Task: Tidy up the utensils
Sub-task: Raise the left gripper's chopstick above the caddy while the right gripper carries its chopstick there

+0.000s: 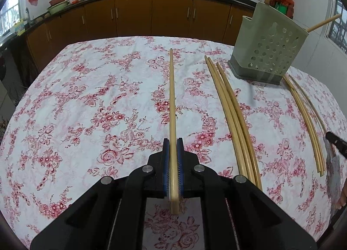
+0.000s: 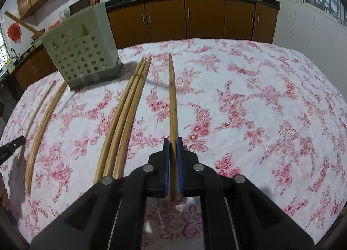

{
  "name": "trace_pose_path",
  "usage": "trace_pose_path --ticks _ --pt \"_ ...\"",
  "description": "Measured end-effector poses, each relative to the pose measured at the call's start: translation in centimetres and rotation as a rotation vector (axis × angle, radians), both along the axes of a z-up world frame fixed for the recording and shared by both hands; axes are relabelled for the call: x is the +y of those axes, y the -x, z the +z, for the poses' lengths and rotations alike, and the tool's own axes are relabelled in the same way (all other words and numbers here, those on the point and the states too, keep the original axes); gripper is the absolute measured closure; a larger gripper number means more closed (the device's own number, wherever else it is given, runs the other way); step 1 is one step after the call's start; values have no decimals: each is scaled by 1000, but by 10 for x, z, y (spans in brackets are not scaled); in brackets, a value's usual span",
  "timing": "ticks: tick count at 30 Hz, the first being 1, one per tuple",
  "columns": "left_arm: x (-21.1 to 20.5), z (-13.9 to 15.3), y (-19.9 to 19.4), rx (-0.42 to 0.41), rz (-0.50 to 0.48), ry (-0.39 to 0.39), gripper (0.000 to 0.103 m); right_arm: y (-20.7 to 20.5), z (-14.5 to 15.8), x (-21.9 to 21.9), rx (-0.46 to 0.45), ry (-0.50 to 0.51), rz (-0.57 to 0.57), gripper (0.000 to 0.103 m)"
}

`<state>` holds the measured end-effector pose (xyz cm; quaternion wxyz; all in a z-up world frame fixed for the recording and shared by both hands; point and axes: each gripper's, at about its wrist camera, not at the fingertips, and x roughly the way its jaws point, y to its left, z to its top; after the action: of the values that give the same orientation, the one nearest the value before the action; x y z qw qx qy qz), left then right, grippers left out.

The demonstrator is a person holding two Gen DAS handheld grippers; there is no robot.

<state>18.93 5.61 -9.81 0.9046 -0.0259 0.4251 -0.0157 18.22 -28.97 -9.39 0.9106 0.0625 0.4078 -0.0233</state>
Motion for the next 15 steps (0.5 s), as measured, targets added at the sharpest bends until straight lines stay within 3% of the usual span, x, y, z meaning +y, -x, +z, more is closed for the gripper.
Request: trace_pose_path --ticks 9,15 --pt "3 11 4 -29 6 9 95 5 15 0 -43 10 2 95" --pt "8 47 8 -127 18 39 95 14 50 -5 -165 7 -8 95"
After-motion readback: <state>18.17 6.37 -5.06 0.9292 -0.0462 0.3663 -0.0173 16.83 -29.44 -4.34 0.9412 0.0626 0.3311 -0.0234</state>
